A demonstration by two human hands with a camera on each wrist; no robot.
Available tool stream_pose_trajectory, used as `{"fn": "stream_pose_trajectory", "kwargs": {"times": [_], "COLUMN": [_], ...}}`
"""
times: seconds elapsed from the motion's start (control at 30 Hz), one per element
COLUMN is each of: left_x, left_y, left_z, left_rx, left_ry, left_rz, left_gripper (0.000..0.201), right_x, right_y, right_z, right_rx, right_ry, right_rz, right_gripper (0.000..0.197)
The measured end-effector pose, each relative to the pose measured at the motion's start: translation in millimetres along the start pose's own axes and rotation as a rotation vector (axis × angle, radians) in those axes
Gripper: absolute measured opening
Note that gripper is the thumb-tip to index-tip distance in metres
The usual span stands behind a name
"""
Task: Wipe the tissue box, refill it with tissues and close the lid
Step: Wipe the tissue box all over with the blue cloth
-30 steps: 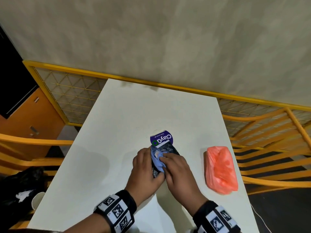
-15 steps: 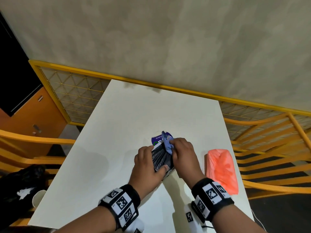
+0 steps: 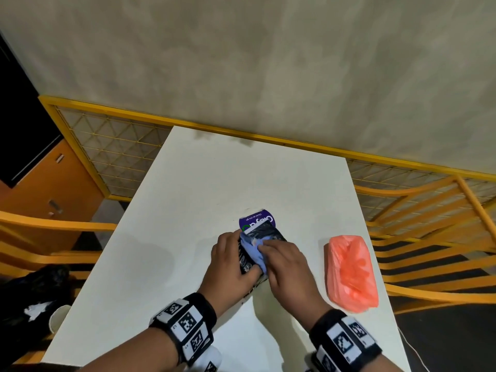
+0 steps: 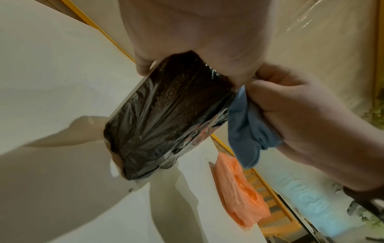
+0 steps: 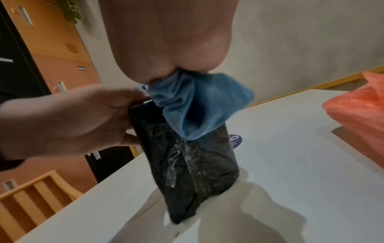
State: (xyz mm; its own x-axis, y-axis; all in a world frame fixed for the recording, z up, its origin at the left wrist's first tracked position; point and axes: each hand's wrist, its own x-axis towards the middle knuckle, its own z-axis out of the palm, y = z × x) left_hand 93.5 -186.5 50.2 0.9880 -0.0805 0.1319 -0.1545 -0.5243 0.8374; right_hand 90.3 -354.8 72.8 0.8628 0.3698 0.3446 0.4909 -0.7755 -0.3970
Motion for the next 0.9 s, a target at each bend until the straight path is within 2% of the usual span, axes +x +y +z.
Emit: {"fn": "stream_pose_trajectory", "kwargs": {"times": [0.07, 0.13, 0.2, 0.27, 0.33, 0.43, 0.47, 0.5, 0.53, 0.6, 0.63, 0.7, 0.77, 0.9], "left_x": [0.3, 0.5, 0.6, 2.0, 3.4, 3.6, 3.1, 2.0, 0.7, -3.7, -6.4, -10.8, -12.2, -8.0], "left_y": [1.7, 3.1, 3.1, 2.6, 3.1, 5.3, 5.9, 4.8, 2.7, -5.7, -9.8, -17.5, -22.8, -28.5], "left_z": [1.2, 0.6, 1.0, 1.5, 1.6, -1.5, -2.7, -4.0, -4.6, -6.1, -7.4, -7.5, -3.6, 6.1], "left_rx": [0.002, 0.0, 0.011, 0.024, 0.04, 0.055, 0.049, 0.034, 0.014, -0.024, -0.036, -0.06, -0.111, -0.146], "left_ry": [0.006, -0.001, -0.019, -0.027, -0.033, -0.05, -0.058, -0.067, -0.076, -0.112, -0.134, -0.159, -0.143, -0.07], "left_rz": [-0.016, -0.062, -0.101, -0.115, -0.126, -0.122, -0.114, -0.11, -0.107, -0.108, -0.113, -0.144, -0.188, -0.204], "left_gripper": [0.07, 0.081, 0.087, 0.083, 0.079, 0.079, 0.081, 0.087, 0.095, 0.114, 0.125, 0.141, 0.14, 0.114], "right_x": [15.1, 25.5, 34.3, 41.8, 49.8, 52.8, 49.5, 44.4, 36.9, 16.0, 5.4, -10.0, -14.7, 2.0], "right_y": [6.1, 12.5, 19.8, 26.0, 29.8, 36.5, 34.8, 30.2, 23.5, 11.4, 7.8, 6.0, 1.5, -5.5], "right_z": [-2.8, -5.9, -8.5, -5.6, -3.7, -17.4, -25.9, -34.7, -42.3, -42.7, -36.9, -20.4, -8.0, 0.2], "right_rx": [-0.064, -0.098, -0.124, -0.153, -0.072, 0.212, 0.254, 0.251, 0.21, 0.105, 0.069, 0.018, -0.022, -0.061], "right_ry": [-0.042, -0.077, -0.071, -0.046, -0.007, 0.159, 0.21, 0.25, 0.261, 0.18, 0.115, 0.007, -0.057, -0.053], "right_rz": [0.004, 0.026, 0.073, 0.116, 0.243, 0.56, 0.583, 0.529, 0.403, 0.118, 0.038, -0.021, -0.049, -0.072], "right_gripper": [0.037, 0.037, 0.038, 0.038, 0.034, 0.027, 0.027, 0.027, 0.026, 0.027, 0.032, 0.038, 0.039, 0.03]}}
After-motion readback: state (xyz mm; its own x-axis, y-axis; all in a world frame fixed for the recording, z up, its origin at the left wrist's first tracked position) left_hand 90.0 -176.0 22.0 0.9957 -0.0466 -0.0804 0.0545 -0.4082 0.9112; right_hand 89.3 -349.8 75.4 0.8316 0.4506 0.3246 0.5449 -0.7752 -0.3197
